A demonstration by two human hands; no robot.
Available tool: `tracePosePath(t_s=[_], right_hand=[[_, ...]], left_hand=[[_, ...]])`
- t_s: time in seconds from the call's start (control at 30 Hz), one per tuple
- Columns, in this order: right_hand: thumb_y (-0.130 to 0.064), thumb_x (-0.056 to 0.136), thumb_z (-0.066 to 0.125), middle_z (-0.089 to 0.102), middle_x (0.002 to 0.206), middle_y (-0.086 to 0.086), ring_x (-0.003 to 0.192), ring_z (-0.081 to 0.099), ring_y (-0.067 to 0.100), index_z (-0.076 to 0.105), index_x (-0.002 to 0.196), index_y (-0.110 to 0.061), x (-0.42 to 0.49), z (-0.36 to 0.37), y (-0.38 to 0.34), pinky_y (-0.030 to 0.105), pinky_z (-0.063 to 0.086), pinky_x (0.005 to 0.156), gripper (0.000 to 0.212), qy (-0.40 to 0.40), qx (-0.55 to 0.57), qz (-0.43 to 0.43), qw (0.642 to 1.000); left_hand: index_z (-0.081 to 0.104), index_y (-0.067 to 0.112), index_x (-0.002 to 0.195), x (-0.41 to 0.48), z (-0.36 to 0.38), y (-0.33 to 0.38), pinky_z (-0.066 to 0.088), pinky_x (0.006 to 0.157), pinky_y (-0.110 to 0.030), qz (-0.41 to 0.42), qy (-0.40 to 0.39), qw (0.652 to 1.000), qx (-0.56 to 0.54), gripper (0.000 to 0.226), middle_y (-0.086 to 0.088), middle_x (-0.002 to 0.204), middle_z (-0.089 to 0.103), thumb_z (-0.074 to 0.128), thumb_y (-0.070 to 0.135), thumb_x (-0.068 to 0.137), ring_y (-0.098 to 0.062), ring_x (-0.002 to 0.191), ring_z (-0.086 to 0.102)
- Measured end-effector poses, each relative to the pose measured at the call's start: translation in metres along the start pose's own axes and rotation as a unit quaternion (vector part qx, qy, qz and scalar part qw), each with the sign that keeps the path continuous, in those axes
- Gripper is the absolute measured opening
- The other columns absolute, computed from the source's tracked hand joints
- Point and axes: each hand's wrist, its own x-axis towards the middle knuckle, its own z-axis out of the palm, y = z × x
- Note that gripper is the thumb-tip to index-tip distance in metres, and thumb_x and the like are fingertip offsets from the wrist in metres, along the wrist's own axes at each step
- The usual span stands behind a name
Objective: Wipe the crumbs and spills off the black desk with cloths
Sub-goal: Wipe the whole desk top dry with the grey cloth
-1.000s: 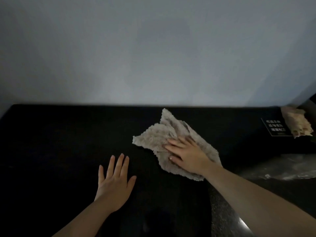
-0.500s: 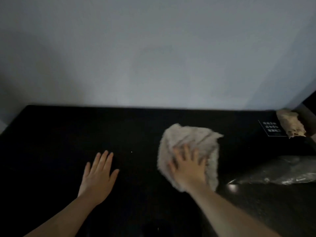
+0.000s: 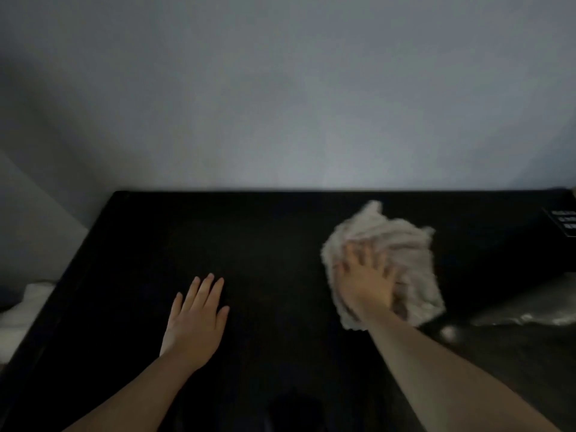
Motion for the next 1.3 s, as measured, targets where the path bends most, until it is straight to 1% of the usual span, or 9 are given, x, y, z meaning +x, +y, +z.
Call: tracePosePath(t_s=[0.17, 0.3, 0.47, 0.6, 0.73, 0.83, 1.0, 1.17, 1.3], right_hand=[[-0.04, 0.098, 0.017, 0.018, 0.156, -0.005, 0.144, 0.005, 0.021, 0.022, 0.147, -0.029, -0.084, 0.022, -0.086, 0.04, -0.002, 0.114, 0.05, -0.082, -0.036, -0.443, 0.892], [-0.034, 0.102, 0.017, 0.022, 0.155, -0.001, 0.141, 0.018, 0.018, 0.022, 0.147, -0.028, -0.028, 0.007, -0.02, 0.036, 0.006, 0.117, 0.046, 0.013, 0.022, -0.107, 0.994], [-0.057, 0.094, 0.008, -0.013, 0.158, 0.005, 0.141, -0.011, 0.041, -0.007, 0.149, -0.034, -0.005, -0.01, -0.008, 0.064, -0.003, 0.11, 0.061, -0.04, 0.022, 0.197, 0.979], [-0.062, 0.092, 0.02, -0.014, 0.157, 0.004, 0.141, -0.013, 0.042, -0.001, 0.148, -0.039, -0.053, 0.02, -0.104, 0.061, -0.008, 0.108, 0.063, -0.029, -0.01, -0.09, 0.995], [-0.051, 0.092, 0.011, 0.0, 0.158, -0.004, 0.144, -0.001, 0.026, 0.013, 0.148, -0.032, -0.059, 0.024, -0.13, 0.046, -0.006, 0.115, 0.059, -0.043, -0.062, -0.396, 0.915], [-0.045, 0.089, 0.009, 0.037, 0.148, -0.001, 0.135, 0.032, 0.019, 0.043, 0.134, -0.029, 0.002, 0.01, -0.08, 0.036, 0.019, 0.113, 0.059, 0.053, 0.082, -0.151, 0.984], [-0.052, 0.096, 0.015, -0.006, 0.158, 0.01, 0.142, -0.008, 0.039, -0.007, 0.149, -0.024, 0.048, -0.016, -0.062, 0.067, 0.003, 0.109, 0.065, -0.05, -0.011, 0.2, 0.978], [-0.049, 0.094, 0.028, 0.027, 0.151, 0.019, 0.136, 0.025, 0.045, 0.028, 0.146, -0.019, 0.016, 0.036, -0.196, 0.07, 0.013, 0.104, 0.06, 0.032, -0.046, -0.081, 0.995], [-0.049, 0.09, 0.025, 0.047, 0.142, 0.008, 0.129, 0.043, 0.037, 0.049, 0.133, -0.025, -0.033, 0.056, -0.241, 0.059, 0.023, 0.106, 0.056, -0.022, -0.063, -0.402, 0.913]], left_hand=[[0.024, 0.013, 0.147, 0.0, 0.003, -0.042, 0.01, 0.115, -0.04, 0.075, 0.018, 0.996, 0.033, 0.055, -0.004, 0.156, 0.015, 0.041, 0.028, 0.097, -0.018, 0.142, 0.004], [-0.003, 0.017, 0.147, 0.003, -0.001, -0.057, -0.001, 0.115, -0.034, 0.059, 0.019, 0.998, -0.007, 0.059, 0.009, 0.148, -0.014, 0.023, 0.04, 0.1, -0.009, 0.134, -0.017], [-0.01, 0.024, 0.146, 0.007, -0.005, -0.071, -0.006, 0.115, -0.038, 0.017, 0.01, 1.0, -0.001, 0.061, 0.007, 0.151, -0.019, 0.019, 0.048, 0.098, -0.01, 0.131, -0.024], [-0.008, 0.025, 0.148, 0.016, -0.009, -0.088, -0.002, 0.117, -0.039, -0.01, 0.014, 1.0, 0.003, 0.06, 0.004, 0.157, -0.011, 0.018, 0.048, 0.098, -0.014, 0.14, -0.017], [-0.004, 0.026, 0.149, 0.027, -0.013, -0.1, -0.001, 0.117, -0.038, -0.033, 0.02, 0.999, -0.011, 0.059, 0.004, 0.158, -0.009, 0.016, 0.048, 0.098, -0.015, 0.144, -0.011], [-0.007, 0.027, 0.148, 0.029, -0.013, -0.107, -0.004, 0.117, -0.037, -0.034, 0.015, 0.999, -0.011, 0.06, 0.004, 0.157, -0.011, 0.016, 0.05, 0.097, -0.013, 0.143, -0.014], [-0.003, 0.03, 0.149, 0.032, -0.013, -0.14, -0.001, 0.117, -0.039, -0.088, 0.054, 0.995, -0.012, 0.062, 0.004, 0.158, -0.005, 0.018, 0.053, 0.095, -0.014, 0.144, -0.01], [-0.011, 0.032, 0.144, 0.03, -0.005, -0.167, -0.004, 0.116, -0.04, -0.112, 0.082, 0.99, -0.022, 0.06, 0.004, 0.158, -0.003, 0.004, 0.056, 0.092, -0.015, 0.144, -0.011], [0.001, 0.032, 0.145, 0.035, 0.002, -0.17, -0.004, 0.114, -0.04, -0.11, 0.099, 0.989, -0.032, 0.075, 0.005, 0.157, 0.005, -0.008, 0.065, 0.078, -0.012, 0.143, -0.005]])
